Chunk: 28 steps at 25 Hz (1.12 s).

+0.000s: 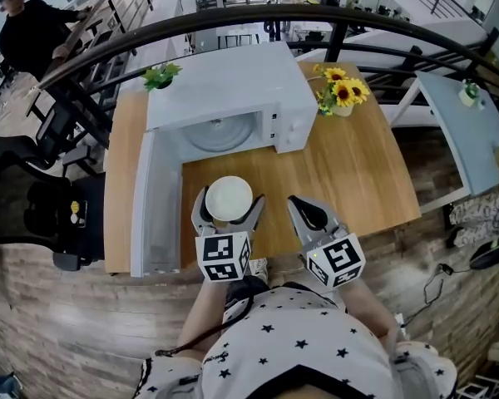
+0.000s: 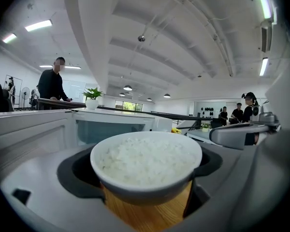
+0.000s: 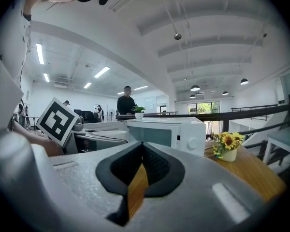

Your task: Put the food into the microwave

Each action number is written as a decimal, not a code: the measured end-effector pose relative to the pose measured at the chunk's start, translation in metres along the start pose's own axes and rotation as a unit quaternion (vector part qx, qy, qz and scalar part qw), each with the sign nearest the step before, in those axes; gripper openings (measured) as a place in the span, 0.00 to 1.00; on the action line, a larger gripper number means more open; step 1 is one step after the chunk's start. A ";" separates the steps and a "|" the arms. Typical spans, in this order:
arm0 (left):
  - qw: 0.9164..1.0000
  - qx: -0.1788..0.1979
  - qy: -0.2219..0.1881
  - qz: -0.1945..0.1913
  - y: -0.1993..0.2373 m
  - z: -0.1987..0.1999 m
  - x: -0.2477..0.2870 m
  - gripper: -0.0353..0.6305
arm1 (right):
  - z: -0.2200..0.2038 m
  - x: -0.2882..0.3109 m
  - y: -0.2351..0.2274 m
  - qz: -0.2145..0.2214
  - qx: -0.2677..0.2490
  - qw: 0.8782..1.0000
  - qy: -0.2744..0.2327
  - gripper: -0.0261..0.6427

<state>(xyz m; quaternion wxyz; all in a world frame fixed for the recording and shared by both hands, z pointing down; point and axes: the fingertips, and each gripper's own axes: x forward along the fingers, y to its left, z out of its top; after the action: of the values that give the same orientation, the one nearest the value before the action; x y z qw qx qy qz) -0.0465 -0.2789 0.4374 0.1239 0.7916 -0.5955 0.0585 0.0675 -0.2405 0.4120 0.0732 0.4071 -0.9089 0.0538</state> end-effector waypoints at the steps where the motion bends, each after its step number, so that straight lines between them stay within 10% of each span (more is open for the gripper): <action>1: 1.000 0.001 0.001 0.000 0.003 0.002 0.006 0.84 | 0.001 0.006 -0.003 -0.001 0.002 1.000 0.001 0.05; 28: 0.999 -0.005 0.029 0.019 0.083 0.002 0.141 0.84 | -0.005 0.118 -0.053 -0.002 0.026 0.999 0.038 0.05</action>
<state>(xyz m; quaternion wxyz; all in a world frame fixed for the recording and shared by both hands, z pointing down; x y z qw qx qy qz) -0.0858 -0.4314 0.4797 0.1435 0.7775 -0.6069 0.0807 0.0299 -0.3608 0.4401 0.0976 0.4079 -0.9030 0.0929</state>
